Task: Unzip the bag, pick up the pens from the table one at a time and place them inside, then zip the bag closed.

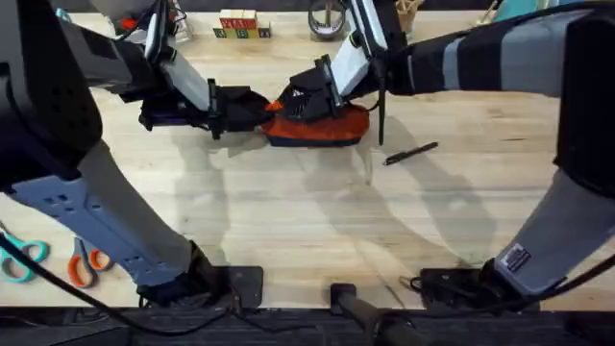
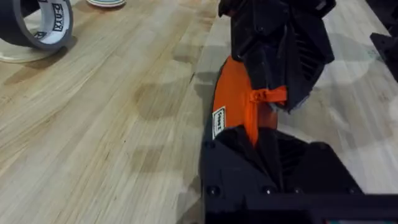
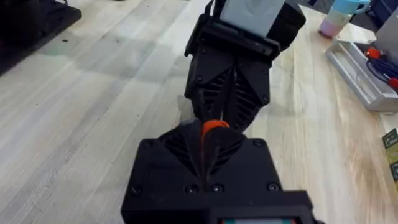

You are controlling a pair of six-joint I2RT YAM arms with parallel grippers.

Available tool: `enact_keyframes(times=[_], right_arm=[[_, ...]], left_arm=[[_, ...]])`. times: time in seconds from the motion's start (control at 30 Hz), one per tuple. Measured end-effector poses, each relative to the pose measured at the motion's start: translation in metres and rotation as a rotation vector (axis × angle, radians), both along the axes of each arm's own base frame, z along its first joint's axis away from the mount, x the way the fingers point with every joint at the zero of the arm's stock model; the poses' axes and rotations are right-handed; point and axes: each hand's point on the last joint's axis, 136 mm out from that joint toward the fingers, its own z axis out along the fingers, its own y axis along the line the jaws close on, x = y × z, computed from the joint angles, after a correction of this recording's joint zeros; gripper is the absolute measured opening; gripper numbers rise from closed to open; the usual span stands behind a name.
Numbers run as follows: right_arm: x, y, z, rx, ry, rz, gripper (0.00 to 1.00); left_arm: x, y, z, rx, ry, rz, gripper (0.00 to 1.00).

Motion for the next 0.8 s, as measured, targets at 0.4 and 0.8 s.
enact_keyframes(times=[0.4, 0.8], right_arm=[[-0.0001, 0.0000, 0.0000, -0.003, 0.015, -0.004, 0.061], [-0.0029, 0.0023, 0.0014, 0.001, 0.035, 0.003, 0.996]], left_arm=[[0.0000, 0.0000, 0.0000, 0.000, 0.000, 0.000, 0.040], [0.0000, 0.0000, -0.0001, 0.000, 0.000, 0.000, 0.040]])
